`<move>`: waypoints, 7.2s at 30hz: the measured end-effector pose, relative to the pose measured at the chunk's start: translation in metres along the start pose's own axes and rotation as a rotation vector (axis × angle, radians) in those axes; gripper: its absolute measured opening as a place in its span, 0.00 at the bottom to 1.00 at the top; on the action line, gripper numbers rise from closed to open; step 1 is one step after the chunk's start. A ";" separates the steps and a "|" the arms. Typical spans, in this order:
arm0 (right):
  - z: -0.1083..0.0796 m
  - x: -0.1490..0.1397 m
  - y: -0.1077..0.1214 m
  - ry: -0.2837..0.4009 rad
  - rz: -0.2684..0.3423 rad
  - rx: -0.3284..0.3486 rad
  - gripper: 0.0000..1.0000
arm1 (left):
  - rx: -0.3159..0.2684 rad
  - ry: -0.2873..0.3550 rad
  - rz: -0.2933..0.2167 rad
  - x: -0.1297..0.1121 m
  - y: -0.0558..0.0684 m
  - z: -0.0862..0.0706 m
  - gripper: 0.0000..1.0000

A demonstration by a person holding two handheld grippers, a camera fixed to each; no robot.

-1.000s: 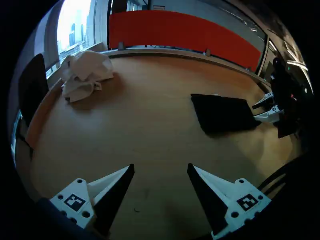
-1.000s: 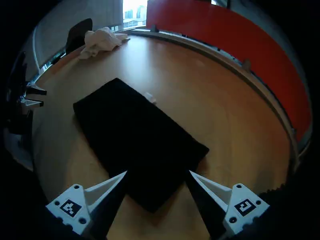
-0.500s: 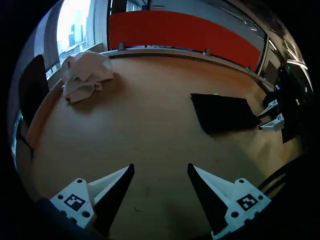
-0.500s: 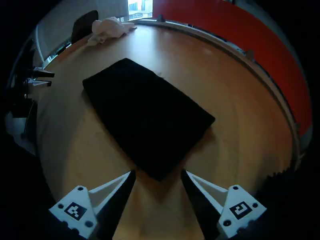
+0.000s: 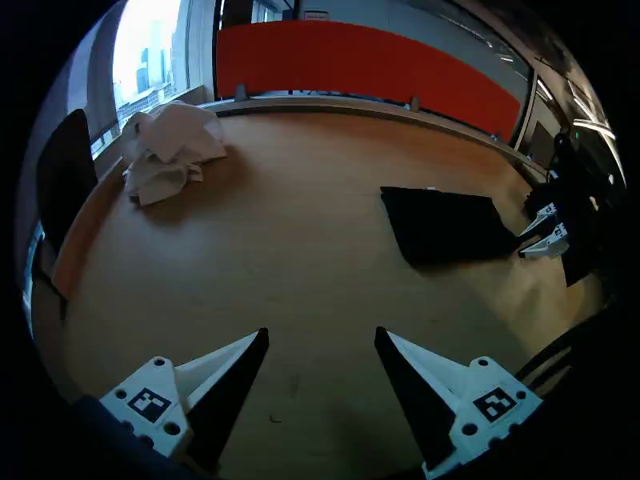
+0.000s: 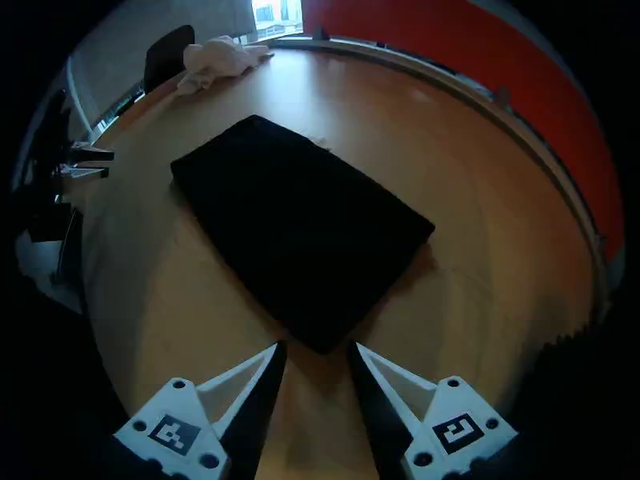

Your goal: Fold towel

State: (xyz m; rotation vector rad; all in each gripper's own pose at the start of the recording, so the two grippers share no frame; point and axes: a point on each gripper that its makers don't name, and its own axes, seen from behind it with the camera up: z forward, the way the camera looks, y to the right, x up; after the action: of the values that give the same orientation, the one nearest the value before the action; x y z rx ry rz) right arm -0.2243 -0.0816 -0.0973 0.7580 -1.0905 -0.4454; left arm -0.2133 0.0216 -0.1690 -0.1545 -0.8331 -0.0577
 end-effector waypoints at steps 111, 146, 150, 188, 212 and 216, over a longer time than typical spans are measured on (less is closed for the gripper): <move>0.047 0.187 -0.126 0.179 -0.269 0.296 0.33 | 0.010 -0.001 -0.046 -0.010 -0.001 -0.005 0.99; 0.040 0.115 -0.103 0.111 -0.198 0.199 0.74 | 0.000 -0.006 -0.042 -0.010 0.002 -0.001 0.99; 0.038 0.102 -0.099 0.094 -0.199 0.183 0.74 | -0.004 -0.007 -0.045 -0.011 0.003 -0.001 0.99; 0.048 0.071 -0.085 0.059 -0.150 0.071 0.29 | -0.012 -0.012 -0.038 -0.011 0.006 -0.001 0.99; 0.047 0.068 -0.069 0.063 -0.115 0.022 0.16 | -0.014 -0.011 -0.036 -0.011 0.007 -0.001 0.99; 0.047 0.068 -0.067 0.064 -0.102 0.027 0.12 | -0.014 -0.011 -0.034 -0.011 0.008 0.000 0.99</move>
State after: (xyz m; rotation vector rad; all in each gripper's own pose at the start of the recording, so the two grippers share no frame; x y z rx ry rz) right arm -0.2365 -0.1875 -0.0928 0.8491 -1.0030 -0.4902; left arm -0.2194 0.0298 -0.1780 -0.1542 -0.8468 -0.0952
